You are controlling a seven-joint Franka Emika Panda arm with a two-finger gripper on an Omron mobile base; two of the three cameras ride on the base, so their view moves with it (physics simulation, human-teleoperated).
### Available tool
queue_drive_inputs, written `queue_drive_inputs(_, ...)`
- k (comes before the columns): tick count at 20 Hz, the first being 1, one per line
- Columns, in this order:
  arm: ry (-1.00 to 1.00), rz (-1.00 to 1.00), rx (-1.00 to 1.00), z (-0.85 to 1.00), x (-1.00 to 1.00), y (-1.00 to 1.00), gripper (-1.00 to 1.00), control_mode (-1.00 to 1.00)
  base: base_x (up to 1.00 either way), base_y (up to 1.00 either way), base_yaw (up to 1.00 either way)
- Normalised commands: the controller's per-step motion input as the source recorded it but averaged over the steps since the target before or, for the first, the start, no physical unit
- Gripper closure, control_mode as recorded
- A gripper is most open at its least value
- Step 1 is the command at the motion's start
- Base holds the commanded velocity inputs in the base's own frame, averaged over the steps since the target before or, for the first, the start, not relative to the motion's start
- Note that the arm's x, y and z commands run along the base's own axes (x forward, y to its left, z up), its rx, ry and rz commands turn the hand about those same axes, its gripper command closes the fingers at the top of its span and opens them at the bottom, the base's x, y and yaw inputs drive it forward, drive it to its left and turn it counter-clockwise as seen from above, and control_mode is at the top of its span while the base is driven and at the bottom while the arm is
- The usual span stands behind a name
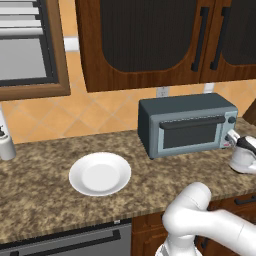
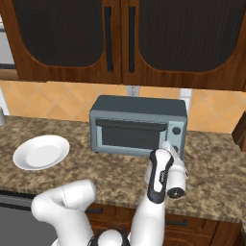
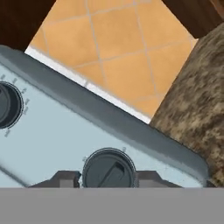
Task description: Pick up the kebab skewer and baguette bread, and place them inside the toaster oven. Close the toaster oven door and start by setting the timer.
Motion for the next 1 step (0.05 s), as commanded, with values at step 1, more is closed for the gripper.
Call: queue_drive_inputs(1, -0.02, -0.06, 0.19, -0.05, 0.00, 0.00, 1.00, -1.00, 0.00, 0.00, 0.00)
